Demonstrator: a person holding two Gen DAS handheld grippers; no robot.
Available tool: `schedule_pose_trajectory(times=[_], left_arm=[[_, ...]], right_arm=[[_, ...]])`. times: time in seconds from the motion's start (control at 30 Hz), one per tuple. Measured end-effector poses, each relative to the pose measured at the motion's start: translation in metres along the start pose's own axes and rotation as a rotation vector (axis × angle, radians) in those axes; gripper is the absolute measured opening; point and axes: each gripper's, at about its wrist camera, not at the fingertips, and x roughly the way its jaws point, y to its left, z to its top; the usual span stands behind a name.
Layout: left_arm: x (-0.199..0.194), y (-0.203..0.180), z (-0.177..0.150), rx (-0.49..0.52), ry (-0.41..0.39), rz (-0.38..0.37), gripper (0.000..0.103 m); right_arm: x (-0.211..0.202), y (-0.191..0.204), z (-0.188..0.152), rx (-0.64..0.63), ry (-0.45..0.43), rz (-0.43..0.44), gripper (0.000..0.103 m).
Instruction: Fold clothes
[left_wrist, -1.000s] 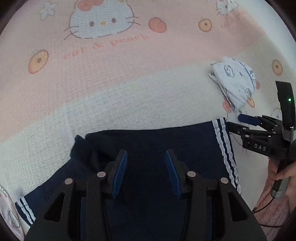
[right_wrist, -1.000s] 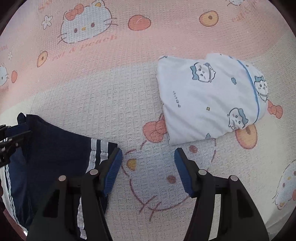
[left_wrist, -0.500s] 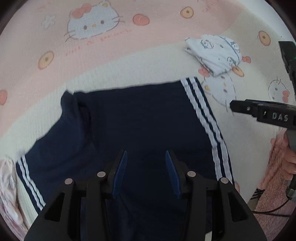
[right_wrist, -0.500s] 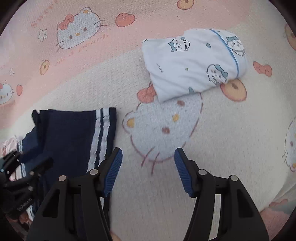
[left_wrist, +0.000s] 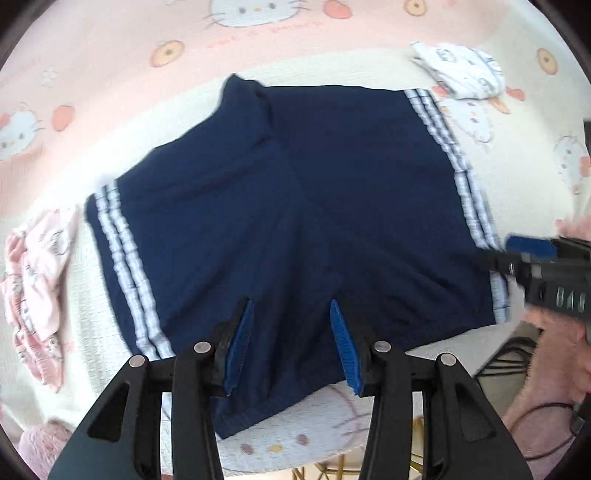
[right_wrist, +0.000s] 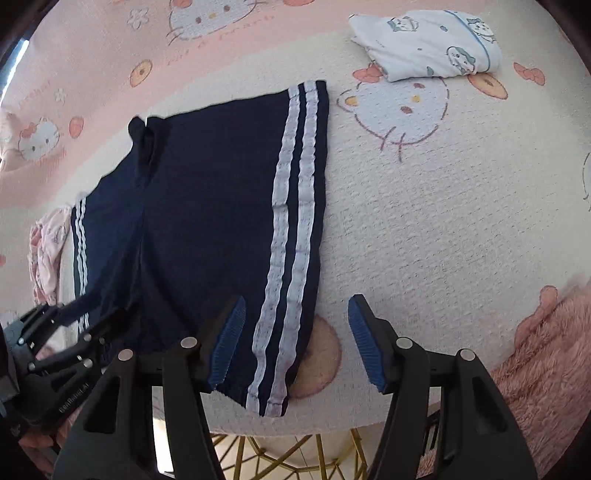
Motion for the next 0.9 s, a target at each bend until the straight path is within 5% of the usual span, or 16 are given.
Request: schedule_pose_trajectory(times=[0.07,0.17,0.3,0.4,0.47,0.67,0.77,0.9], left_arm=[[0.011,-0.004,-0.012,0.049,0.005,0.081,0.046],[0.005,0.005,-0.023,0.007,-0.008,0.065,0.047],[-0.005,0.039,-0.035,-0.164,-0.012,-0.106,0.047],[-0.008,0.077,-0.049,-0.321,0.029,-0.230,0.047],[-0.010,0.099,-0.058,-0.390,0.059,-0.274,0.047],[0.004,0.124,-0.088,-0.350,0.151,-0.137,0.047],[0.007,0.129,-0.103,-0.359,0.142,-0.139,0.048],[-0.005,0.137,-0.110,-0.392,0.096,-0.160,0.049]], right_arm=[[0.002,0.007,-0.013,-0.072,-0.005,-0.047,0.060],[-0.006,0.013,-0.024,-0.128,-0.036,-0.106,0.060],[-0.017,-0.005,-0.025,-0.004,-0.044,-0.028,0.060],[-0.025,-0.030,-0.033,0.227,-0.002,0.213,0.060],[-0.029,-0.027,-0.044,0.194,0.002,0.162,0.060],[-0.007,-0.009,-0.041,0.097,0.030,0.059,0.055],[-0.006,0.000,-0.038,0.052,0.014,-0.015,0.054],[-0.012,-0.006,-0.037,0.112,0.001,0.046,0.056]])
